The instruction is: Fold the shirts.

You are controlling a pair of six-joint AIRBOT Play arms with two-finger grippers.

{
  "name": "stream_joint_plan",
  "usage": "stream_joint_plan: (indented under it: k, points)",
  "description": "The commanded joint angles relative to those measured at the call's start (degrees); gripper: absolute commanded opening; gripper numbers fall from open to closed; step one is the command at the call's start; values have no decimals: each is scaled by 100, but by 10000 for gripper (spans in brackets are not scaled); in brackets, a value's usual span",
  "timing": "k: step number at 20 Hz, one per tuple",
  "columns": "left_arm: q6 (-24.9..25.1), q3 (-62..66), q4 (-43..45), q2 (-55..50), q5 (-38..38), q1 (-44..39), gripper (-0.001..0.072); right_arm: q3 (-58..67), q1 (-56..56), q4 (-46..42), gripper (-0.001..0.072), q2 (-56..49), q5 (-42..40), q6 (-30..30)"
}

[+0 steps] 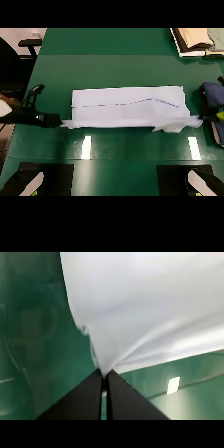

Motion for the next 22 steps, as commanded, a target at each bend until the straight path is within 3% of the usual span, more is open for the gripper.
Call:
stream_joint_plan:
  k: [1, 4, 9, 15, 16, 17, 18, 19, 20, 21, 22]
  points:
    - [341, 603, -291, -1141, 791, 7, 28, 887, 0, 334, 15, -1091, -575, -118]
    - [435, 1300, -293, -2260, 1410, 7, 28, 1598, 107, 372, 15, -1919, -876, -116]
    - [437, 2581, -492, -3659, 1563, 7, 29, 2730, 439, 376, 15, -3106, -894, -116]
    - [437, 3001, -647, -4044, 1930, 7, 32, 3512, 566, 686, 22, -4081, -852, -129]
    - [435, 3001, -702, -4044, 1956, 7, 161, 3571, 509, 881, 60, -4138, -916, -184]
    - [435, 3001, -798, -4044, 1998, 7, 390, 3611, 450, 1137, 126, -4177, -970, -286]
    - [435, 3001, -916, -4041, 2026, 7, 428, 3672, 382, 1399, 130, -4223, -979, -391]
    - [435, 3005, -997, -4041, 2037, 7, 427, 3720, 289, 1591, 211, -4240, -979, -459]
    - [435, 3018, -1016, -4037, 2011, 7, 427, 3718, 201, 1746, 400, -4229, -979, -494]
    - [435, 3045, -1014, -4037, 1906, 7, 427, 3718, 87, 1891, 521, -4229, -892, -546]
    - [437, 3091, -1010, -4037, 1768, 7, 427, 3716, -44, 2002, 529, -4229, -697, -688]
